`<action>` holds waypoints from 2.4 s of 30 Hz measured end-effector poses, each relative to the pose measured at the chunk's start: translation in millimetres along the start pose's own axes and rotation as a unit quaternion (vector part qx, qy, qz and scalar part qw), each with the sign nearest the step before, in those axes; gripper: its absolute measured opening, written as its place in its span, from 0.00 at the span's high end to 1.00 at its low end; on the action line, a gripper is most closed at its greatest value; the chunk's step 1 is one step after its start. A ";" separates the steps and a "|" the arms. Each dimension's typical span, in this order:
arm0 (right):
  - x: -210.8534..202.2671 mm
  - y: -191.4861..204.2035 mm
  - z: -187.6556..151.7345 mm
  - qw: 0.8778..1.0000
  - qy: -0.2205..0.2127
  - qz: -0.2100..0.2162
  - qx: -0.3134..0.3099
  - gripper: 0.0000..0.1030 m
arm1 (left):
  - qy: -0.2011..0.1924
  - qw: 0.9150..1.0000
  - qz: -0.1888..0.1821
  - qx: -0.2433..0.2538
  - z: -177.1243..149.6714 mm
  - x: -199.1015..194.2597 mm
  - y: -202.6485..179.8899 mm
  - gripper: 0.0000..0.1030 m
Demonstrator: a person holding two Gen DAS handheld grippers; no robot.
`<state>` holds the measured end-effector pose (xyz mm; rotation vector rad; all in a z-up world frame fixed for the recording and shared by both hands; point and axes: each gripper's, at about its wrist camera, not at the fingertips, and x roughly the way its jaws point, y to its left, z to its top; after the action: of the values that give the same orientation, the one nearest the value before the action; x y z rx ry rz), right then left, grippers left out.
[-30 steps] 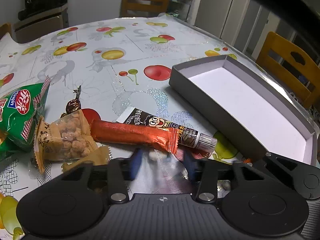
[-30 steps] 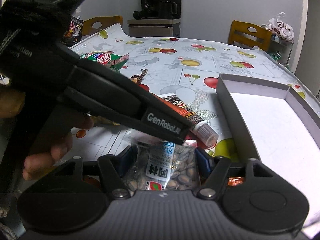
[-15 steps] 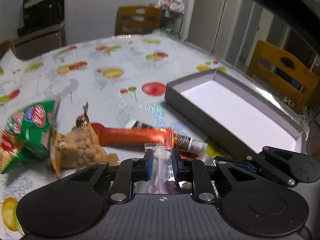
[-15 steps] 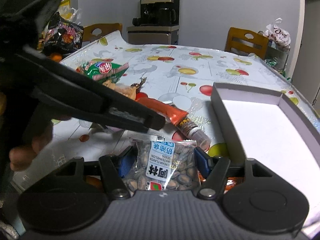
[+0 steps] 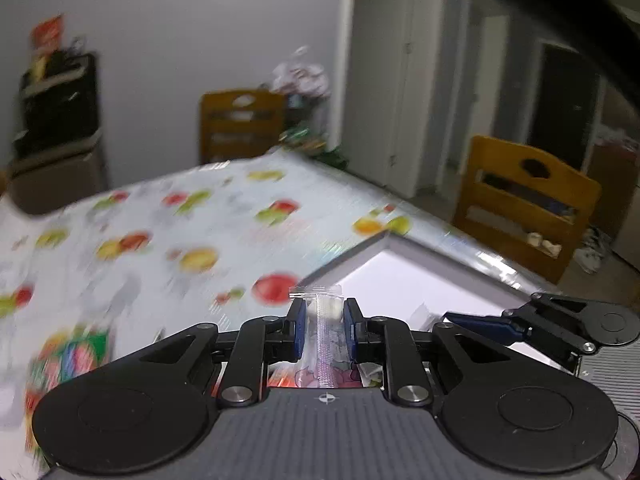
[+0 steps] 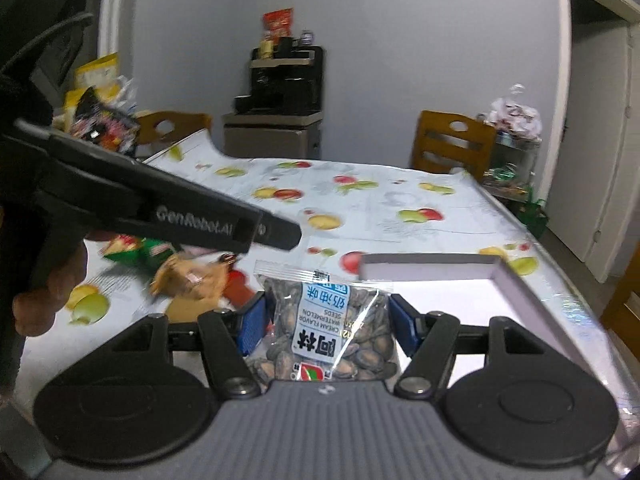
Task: Organize snacks
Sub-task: 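Carry both packets into the white box and open both grippers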
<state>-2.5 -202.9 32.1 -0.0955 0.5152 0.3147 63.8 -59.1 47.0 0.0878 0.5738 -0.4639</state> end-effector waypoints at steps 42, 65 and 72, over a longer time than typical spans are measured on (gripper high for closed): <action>129.0 -174.8 -19.0 0.974 0.120 -0.093 0.168 0.37 | 0.077 0.991 -0.066 0.088 35.3 232.6 -74.6 0.27; 76.3 -157.2 -8.2 0.974 0.069 -0.125 0.175 0.13 | 0.038 0.995 -0.058 0.072 39.8 176.3 -64.3 0.10; 49.5 -133.6 -4.5 0.978 0.059 -0.118 0.162 0.11 | 0.023 0.997 -0.046 0.063 36.0 140.2 -54.0 0.03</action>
<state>78.8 -316.8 5.0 0.1421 0.6607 -0.0107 161.5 -170.6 3.8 0.1937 0.5949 -0.5888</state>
